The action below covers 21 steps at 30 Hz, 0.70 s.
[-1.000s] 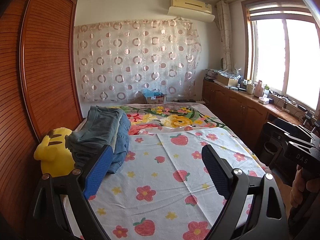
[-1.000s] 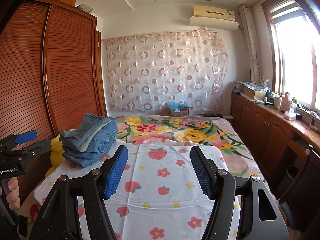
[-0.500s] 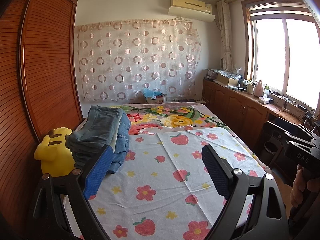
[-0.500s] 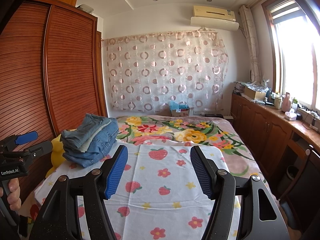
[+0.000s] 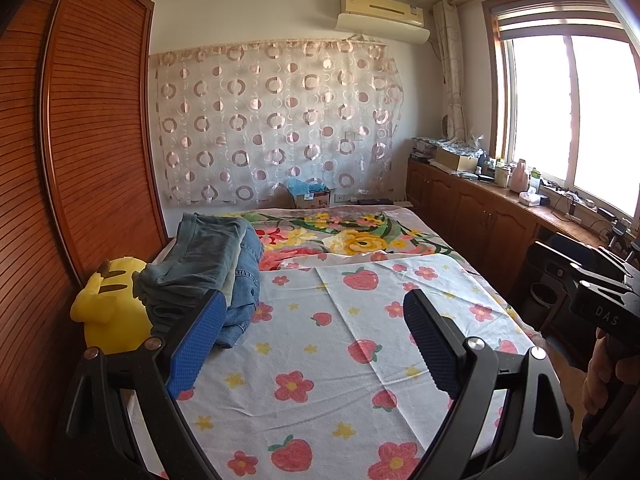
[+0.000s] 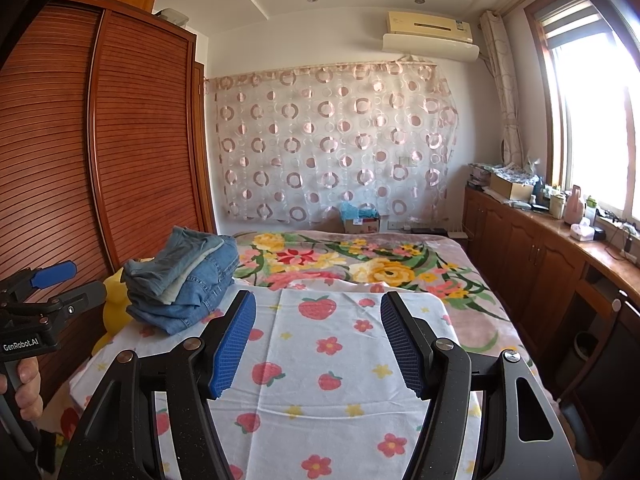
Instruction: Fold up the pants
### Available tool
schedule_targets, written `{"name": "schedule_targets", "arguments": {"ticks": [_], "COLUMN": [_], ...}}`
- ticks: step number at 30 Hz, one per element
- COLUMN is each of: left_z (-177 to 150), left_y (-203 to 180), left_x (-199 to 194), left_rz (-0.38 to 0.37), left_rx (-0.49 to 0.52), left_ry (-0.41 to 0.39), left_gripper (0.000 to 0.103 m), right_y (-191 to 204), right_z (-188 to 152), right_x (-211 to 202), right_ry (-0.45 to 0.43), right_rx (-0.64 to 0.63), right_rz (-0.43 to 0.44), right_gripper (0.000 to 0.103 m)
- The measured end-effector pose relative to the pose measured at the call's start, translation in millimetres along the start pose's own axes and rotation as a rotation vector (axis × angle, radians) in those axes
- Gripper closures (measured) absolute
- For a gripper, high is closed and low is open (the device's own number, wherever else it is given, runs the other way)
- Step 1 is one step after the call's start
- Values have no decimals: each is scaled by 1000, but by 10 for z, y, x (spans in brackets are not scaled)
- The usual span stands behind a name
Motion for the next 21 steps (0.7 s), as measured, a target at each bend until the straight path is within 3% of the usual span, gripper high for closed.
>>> {"name": "schedule_targets", "arguments": {"ticks": [21], "left_z": [-5], "left_y": [7], "left_x": [-9], "left_rz": [0], "left_rx": [1], "left_ry": [0], "left_gripper": [12], "right_y": [-14], "right_z": [-3], "right_x": [9], "right_ry": [-1], "right_rx": [-1], "right_rz": [-2], "right_gripper": [36]}}
Point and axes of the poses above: each gripper's, at about its wrist camera, not at the fingertips, and x roughly the way its jaws point, y to its left, z to its top, the point moved 8 cm from there along x, roughly the way its jaws point, and after that the axes turned 8 degrees about -x, right-handed, at the moved point
